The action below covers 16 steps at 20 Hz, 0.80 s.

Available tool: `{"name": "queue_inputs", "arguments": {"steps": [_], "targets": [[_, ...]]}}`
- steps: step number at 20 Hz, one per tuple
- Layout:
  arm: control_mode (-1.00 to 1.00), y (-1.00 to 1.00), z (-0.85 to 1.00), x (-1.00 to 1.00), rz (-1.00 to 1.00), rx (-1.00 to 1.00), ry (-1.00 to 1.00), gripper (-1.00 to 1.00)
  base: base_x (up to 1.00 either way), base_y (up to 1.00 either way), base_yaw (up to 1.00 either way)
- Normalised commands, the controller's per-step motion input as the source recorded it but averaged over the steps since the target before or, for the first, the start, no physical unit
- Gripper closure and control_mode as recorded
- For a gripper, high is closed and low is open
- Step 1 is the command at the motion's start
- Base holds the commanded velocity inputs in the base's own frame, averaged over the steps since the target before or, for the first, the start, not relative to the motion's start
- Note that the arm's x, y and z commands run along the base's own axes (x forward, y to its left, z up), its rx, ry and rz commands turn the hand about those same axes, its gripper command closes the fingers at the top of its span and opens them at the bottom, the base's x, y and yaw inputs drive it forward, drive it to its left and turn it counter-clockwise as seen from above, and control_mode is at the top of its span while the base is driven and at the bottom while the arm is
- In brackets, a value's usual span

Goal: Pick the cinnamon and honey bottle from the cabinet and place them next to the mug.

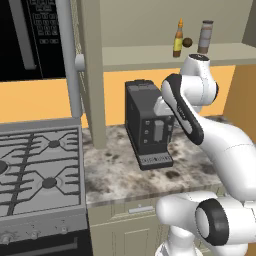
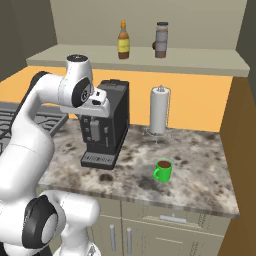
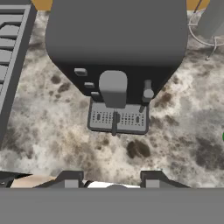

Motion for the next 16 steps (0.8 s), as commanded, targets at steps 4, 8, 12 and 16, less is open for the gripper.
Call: {"name": "queue_inputs", "arguments": {"steps": [4,8,12,16], "targets": [[-1.00,0.00,-0.01,0.00,0.00,0.00,0.02,-1.00,0.00,0.00,0.00],[-1.00,0.00,-0.01,-0.32,0.00,0.00,-0.05,-1.00,0.00,0.00,0.00],[-1.00,-0.43,0.04,-0.77,-0.04,0.04,-0.27,-1.00,0.00,0.00,0.00],[-1.00,-0.56,0.46,-0.76,-0.04,0.08,-0.54,-1.00,0.00,0.00,0.00]]}}
